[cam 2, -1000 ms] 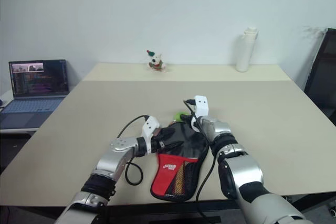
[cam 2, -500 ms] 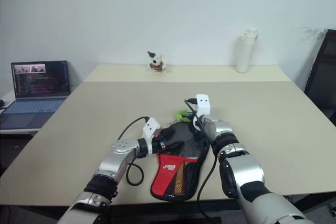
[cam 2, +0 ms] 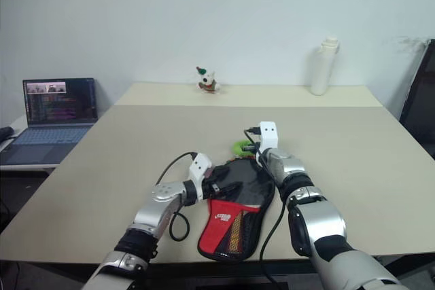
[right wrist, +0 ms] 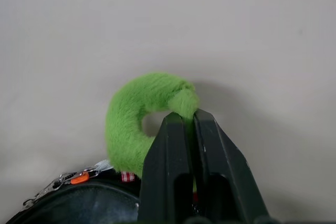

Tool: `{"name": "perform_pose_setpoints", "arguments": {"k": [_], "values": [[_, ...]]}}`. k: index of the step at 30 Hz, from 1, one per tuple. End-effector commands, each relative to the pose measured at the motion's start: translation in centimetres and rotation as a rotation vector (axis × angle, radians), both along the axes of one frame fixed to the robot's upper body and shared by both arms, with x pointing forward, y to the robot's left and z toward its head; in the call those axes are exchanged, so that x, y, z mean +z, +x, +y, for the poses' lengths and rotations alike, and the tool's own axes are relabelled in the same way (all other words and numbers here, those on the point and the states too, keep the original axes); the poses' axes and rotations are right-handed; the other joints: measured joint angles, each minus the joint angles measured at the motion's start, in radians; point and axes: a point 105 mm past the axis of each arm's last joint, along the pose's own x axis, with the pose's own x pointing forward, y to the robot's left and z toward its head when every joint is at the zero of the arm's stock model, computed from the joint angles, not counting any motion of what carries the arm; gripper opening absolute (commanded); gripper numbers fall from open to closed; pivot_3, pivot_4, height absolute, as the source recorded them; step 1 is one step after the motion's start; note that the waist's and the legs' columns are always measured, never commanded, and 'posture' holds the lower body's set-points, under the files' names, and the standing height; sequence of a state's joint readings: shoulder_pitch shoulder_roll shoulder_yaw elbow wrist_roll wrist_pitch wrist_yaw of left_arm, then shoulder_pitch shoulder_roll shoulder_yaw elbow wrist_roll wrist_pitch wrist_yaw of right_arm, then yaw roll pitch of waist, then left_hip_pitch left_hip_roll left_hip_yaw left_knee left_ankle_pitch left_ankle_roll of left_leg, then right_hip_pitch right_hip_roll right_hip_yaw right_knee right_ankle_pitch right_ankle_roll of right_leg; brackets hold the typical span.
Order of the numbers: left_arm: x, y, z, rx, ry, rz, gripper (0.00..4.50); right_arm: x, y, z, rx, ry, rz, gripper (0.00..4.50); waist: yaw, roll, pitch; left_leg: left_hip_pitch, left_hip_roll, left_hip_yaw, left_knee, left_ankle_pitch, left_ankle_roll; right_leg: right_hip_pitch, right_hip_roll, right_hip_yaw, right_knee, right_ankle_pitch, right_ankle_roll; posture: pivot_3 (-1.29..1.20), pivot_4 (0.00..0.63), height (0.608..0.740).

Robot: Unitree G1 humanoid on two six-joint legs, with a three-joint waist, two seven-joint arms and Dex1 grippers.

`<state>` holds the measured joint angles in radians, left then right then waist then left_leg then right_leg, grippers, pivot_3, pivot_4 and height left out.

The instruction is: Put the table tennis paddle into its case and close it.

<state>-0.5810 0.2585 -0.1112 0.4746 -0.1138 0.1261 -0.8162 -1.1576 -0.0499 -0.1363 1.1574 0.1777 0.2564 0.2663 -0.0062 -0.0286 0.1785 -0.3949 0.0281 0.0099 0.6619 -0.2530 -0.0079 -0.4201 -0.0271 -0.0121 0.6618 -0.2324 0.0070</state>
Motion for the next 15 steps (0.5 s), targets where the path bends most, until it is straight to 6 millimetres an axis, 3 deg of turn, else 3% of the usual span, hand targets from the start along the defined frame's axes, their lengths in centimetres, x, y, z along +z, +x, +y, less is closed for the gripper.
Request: {"name": "perform_pose_setpoints", "arguments": {"k": [1,7,15], "values": [[-3.2,-1.3,-0.7,-0.017,0.044,0.117,4.03,3.2,0.8,-0.2,-0.021,0.019,-0.110,0.02,0.001,0.000,0.000,0.000,0.000,0.000,0.000,0.000,0.000,0.000,0.000,0.000,0.000,0.000,0.000,0.00,0.150,0.740],[-3.9,-1.4,-1.0,-0.024,0.079,0.139,4.03,4.2,0.7,1.8,0.027,-0.017,-0.163,0.02,0.001,0.000,0.000,0.000,0.000,0.000,0.000,0.000,0.000,0.000,0.000,0.000,0.000,0.000,0.000,0.00,0.150,0.740],[-4.5,-1.6,-1.0,0.005,0.080,0.164,4.03,4.2,1.0,1.3,-0.012,-0.084,-0.181,0.02,0.003,0.000,-0.001,0.000,0.000,0.000,0.000,0.000,0.000,0.000,0.000,0.000,-0.001,0.000,0.000,0.00,0.150,0.740]]}}
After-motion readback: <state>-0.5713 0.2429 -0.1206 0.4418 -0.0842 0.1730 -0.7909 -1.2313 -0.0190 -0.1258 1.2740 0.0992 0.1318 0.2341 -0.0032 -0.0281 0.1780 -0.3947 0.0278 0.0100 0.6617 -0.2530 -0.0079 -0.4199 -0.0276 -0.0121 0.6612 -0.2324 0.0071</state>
